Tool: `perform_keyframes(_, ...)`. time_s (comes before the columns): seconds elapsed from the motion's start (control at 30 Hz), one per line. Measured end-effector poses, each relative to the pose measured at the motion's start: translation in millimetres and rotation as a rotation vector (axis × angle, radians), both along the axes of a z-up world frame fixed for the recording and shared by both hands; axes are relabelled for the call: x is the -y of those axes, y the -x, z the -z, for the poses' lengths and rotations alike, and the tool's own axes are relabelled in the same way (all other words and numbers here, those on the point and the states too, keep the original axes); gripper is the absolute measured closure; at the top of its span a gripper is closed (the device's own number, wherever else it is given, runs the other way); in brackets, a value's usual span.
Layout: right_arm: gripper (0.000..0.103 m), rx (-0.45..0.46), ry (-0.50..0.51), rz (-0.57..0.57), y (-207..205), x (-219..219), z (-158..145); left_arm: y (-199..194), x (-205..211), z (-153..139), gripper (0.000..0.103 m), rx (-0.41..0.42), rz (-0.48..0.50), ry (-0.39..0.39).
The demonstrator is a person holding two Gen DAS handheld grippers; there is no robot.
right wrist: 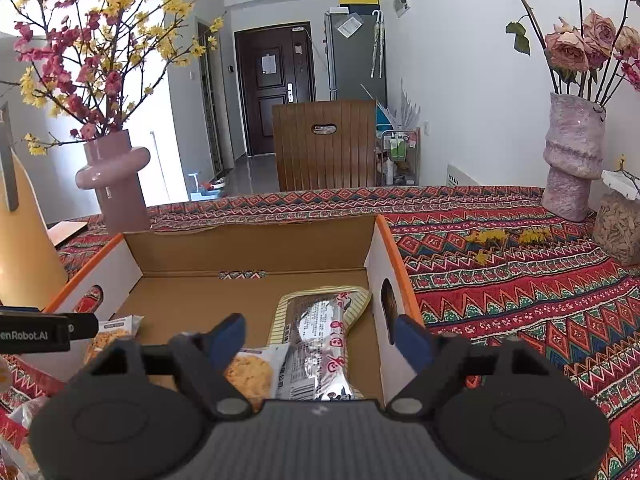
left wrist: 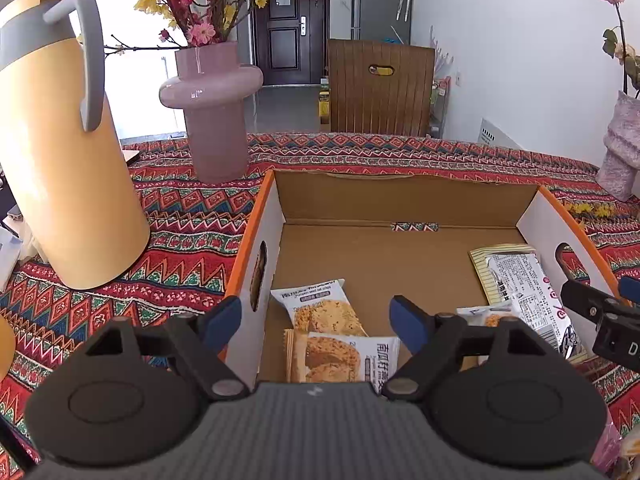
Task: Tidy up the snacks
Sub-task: 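Open the right tool then the left tool to drop packets into the box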
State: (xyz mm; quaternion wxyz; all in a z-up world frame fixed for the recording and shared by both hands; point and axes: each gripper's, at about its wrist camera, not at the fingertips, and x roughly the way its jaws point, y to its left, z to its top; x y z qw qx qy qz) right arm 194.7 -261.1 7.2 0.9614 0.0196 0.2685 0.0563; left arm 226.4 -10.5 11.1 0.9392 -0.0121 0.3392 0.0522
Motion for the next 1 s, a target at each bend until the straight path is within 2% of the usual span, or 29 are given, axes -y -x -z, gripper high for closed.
perform_keyframes(0.1,0.005,0.013,-0.013,0.000,4,2,-2,5,-1,-4,0.001,0.030,-0.003,0.006)
perform_keyframes(0.13,0.000,0.016,-0.014,0.000,5,3,-2,7,-1,-5,0.001,0.040,-0.002,0.008)
perform_keyframes(0.47,0.000,0.050,-0.026,0.006,26,8,-5,32,-3,-15,0.000,0.118,0.014,0.018)
perform_keyframes(1.0,0.000,0.149,-0.030,-0.026,92,14,-20,86,-9,-22,0.000,0.212,0.052,0.020)
